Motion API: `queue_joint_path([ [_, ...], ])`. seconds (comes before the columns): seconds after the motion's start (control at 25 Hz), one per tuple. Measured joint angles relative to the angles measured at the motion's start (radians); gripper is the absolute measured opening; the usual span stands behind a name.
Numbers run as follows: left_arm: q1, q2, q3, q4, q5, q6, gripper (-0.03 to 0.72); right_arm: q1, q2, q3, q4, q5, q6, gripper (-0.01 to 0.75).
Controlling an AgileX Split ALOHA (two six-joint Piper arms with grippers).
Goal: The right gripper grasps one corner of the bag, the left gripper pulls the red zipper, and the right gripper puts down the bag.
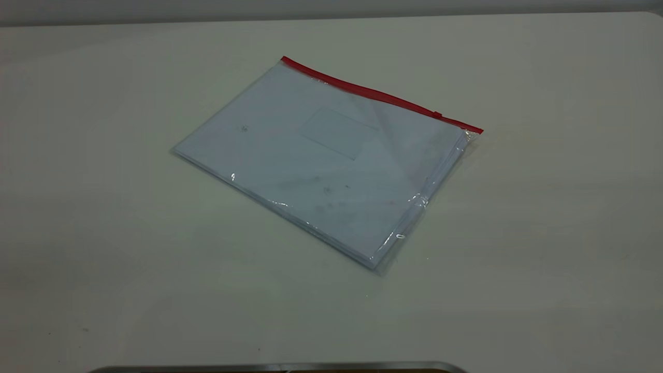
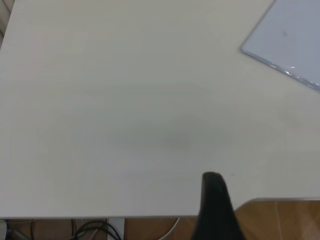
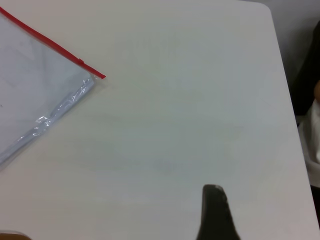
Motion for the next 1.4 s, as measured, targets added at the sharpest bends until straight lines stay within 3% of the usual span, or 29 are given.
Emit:
queue_joint_path([
  [0.2,0.001,0.102,-0.043,0.0,-0.054,-0.016,0.586,0.0,0.0,0.0,0.029,0.0,0.0,0.537],
  [0.52,0.001,0.563,-0.209,-0.011,-0.217,-0.02,0.586,0.0,0.031,-0.031,0.038,-0.069,0.046,0.537],
  [0.68,0.001,0.811,-0.289,-0.018,-0.286,-0.02,0.586,0.0,0.185,-0.064,0.052,-0.177,0.049,0.537],
  [0.84,0.001,1.017,-0.341,-0.022,-0.434,-0.02,0.586,0.0,0.382,-0.079,0.076,-0.322,0.049,0.537],
  [1.08,0.001,1.304,-0.414,-0.047,-0.613,-0.017,0.586,0.0,0.694,-0.08,0.213,-0.423,-0.011,0.537],
  [1.4,-0.035,1.655,-0.639,-0.068,-0.65,0.111,0.586,0.0,1.148,-0.081,0.477,-0.66,-0.268,0.537],
])
